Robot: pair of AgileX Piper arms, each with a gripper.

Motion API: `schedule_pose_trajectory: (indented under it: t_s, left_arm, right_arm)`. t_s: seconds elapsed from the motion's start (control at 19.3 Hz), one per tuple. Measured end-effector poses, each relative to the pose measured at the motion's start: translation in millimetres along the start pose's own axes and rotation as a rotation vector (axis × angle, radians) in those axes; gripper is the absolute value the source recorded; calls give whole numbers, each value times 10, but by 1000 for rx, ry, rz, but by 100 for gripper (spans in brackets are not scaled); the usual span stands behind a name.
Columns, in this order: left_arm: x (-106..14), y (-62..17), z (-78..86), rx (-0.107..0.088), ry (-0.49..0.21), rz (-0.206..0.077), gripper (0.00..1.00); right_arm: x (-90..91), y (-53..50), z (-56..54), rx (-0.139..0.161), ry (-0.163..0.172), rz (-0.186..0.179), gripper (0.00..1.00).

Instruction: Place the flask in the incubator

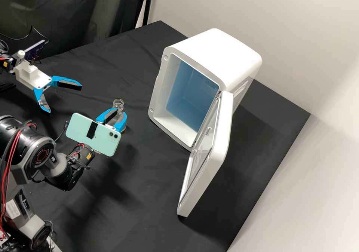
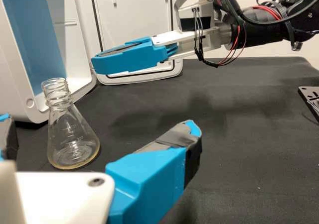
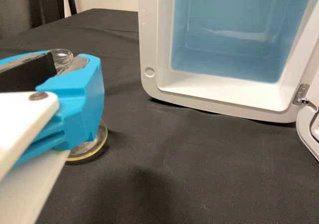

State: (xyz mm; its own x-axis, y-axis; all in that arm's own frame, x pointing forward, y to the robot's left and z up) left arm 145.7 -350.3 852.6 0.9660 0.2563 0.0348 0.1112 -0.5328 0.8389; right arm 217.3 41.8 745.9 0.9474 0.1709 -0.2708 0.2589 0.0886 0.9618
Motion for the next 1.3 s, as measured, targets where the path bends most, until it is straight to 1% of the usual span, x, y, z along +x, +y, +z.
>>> schedule_pose_trajectory:
  t_s: [0.05,0.1,0.21,0.31,0.42,0.47,0.52,0.57,0.67,0.73,0.78,0.88,1.04,1.09,1.19,1.25,1.3]
  left_arm:
    - [0,0,0,0,0,0,100]
    - [0,0,0,0,0,0,100]
    - [0,0,0,0,0,0,100]
    - [0,0,0,0,0,0,100]
    - [0,0,0,0,0,0,100]
    - [0,0,0,0,0,0,100]
    - [0,0,0,0,0,0,100]
    - [0,0,1,0,-1,0,100]
    - [0,-1,2,1,-2,-1,100]
    - [0,-2,4,2,-4,-2,100]
    - [0,-3,6,3,-6,-3,100]
    - [0,-3,6,3,-6,-3,100]
    - [0,-3,6,3,-6,-3,100]
    - [0,-3,6,3,-6,-3,100]
    - [0,-3,6,3,-6,-3,100]
    - [0,-3,6,3,-6,-3,100]
    - [0,-3,6,3,-6,-3,100]
  right_arm:
    - [-5,16,-8,0,3,7,0]
    - [-21,71,-24,-2,10,33,0]
    - [-68,225,-29,-5,12,105,0]
    - [-168,412,-34,-6,14,196,0]
    - [-240,514,-31,10,14,252,0]
    - [-291,566,-36,18,22,277,0]
    - [-327,591,-32,17,22,290,0]
    - [-353,614,-42,17,29,302,0]
    - [-384,632,-56,21,40,312,0]
    - [-387,637,-59,20,43,316,0]
    - [-384,631,-64,21,45,313,100]
    - [-357,585,-68,26,48,286,100]
    - [-271,452,-39,39,37,212,100]
    - [-223,419,-42,41,37,194,100]
    - [-132,334,-25,31,21,154,100]
    - [-91,299,-18,25,13,141,100]
    - [-48,259,-19,22,14,120,100]
